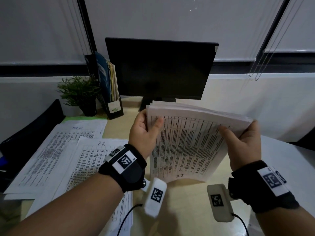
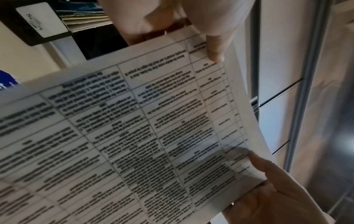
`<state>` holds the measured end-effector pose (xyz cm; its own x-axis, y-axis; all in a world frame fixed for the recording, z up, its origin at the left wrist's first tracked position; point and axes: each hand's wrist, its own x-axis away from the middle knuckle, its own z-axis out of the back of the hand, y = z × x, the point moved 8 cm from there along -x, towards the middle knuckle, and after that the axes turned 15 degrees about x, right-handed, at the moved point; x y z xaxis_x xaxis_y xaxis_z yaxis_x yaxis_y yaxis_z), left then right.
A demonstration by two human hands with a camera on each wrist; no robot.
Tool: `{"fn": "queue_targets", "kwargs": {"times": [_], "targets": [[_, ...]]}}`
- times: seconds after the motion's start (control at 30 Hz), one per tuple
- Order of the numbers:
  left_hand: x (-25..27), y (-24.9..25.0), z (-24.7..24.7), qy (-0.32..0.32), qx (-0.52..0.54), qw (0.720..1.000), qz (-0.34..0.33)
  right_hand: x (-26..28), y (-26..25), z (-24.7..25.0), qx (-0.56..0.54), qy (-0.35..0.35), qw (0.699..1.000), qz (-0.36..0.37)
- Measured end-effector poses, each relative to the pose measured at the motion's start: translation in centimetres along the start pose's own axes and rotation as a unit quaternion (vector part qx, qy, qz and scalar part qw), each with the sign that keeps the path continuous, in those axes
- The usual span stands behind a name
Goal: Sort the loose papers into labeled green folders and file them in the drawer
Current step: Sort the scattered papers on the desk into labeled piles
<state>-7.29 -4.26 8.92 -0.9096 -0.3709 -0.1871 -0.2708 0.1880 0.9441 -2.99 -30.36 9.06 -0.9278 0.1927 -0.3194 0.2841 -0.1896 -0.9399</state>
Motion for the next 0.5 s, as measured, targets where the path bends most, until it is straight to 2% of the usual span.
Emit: {"fn": "queue_targets", "kwargs": {"times": [0.17,0.23,0.4,0.5], "targets": [[0.1,-2.9,-0.5,-0.059,-0.061,0.99,0.115,-0.3,-0.3,-0.1,-0.008,-0.027,1.0,0.007],[0.3,-3.3,-0.5,-0.059,-0.068,0.987,0.135,-0.3,-0.3,-0.2,-0.029,-0.043,0.999,0.0],[-0.2,-0.8,-1.1,-0.045,-0.05,0.995,0.068,-0.4,-0.5,-0.3,-0.031,-0.045,0.998,-0.004],[-0.5,0.6,-1.7,-0.069,-0.017,0.997,0.023,-0.3,-1.0,-0.4,-0.035,-0.047,0.998,0.01]]}}
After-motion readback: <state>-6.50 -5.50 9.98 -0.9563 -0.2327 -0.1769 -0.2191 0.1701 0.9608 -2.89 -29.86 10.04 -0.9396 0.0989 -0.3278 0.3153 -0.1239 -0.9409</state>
